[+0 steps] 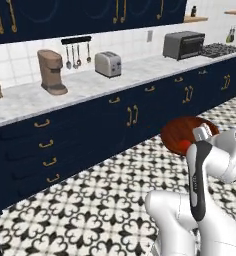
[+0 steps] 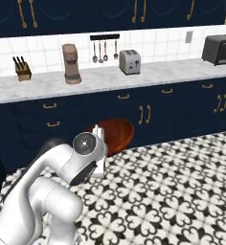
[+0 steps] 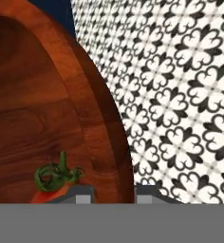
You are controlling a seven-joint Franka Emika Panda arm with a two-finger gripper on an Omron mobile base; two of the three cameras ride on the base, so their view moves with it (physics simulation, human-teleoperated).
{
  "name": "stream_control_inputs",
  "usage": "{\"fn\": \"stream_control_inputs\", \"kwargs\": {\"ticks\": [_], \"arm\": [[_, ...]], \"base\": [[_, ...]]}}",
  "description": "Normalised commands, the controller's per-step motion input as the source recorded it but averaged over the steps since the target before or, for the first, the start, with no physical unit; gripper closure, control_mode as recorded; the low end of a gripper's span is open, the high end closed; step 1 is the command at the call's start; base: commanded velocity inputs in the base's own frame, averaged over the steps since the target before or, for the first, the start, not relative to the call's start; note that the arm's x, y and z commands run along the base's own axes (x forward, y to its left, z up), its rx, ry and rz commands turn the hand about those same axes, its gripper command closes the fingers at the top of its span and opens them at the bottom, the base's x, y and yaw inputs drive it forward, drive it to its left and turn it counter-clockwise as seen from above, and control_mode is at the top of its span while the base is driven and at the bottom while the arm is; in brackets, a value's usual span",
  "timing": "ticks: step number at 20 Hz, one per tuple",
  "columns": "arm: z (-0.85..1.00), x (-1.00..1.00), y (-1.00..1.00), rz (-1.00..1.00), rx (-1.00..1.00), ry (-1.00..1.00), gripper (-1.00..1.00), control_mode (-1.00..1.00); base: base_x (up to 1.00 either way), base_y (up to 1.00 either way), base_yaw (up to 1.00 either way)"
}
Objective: Pick the tomato from the sink and place it in the bowl. Then pick the bowl and place it in the microwave. Then close the microwave door and press the start button.
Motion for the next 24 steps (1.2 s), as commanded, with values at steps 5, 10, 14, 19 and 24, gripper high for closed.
{"fn": "stream_control_inputs", "kwargs": {"ticks": [5,10,14,19,24], "arm": [[0.0,0.0,0.0,0.0,0.0,0.0,1.0,1.0],[0.0,0.0,0.0,0.0,0.0,0.0,1.0,1.0],[0.0,0.0,0.0,0.0,0.0,0.0,1.0,1.0],[0.0,0.0,0.0,0.0,0.0,0.0,1.0,1.0],[0.0,0.0,0.0,0.0,0.0,0.0,1.0,1.0]], "base": [[0.0,-0.18,-0.7],[0.06,-0.18,-0.69],[0.14,-0.13,-0.7],[0.21,-0.11,-0.69],[0.55,-0.14,-0.63]]}}
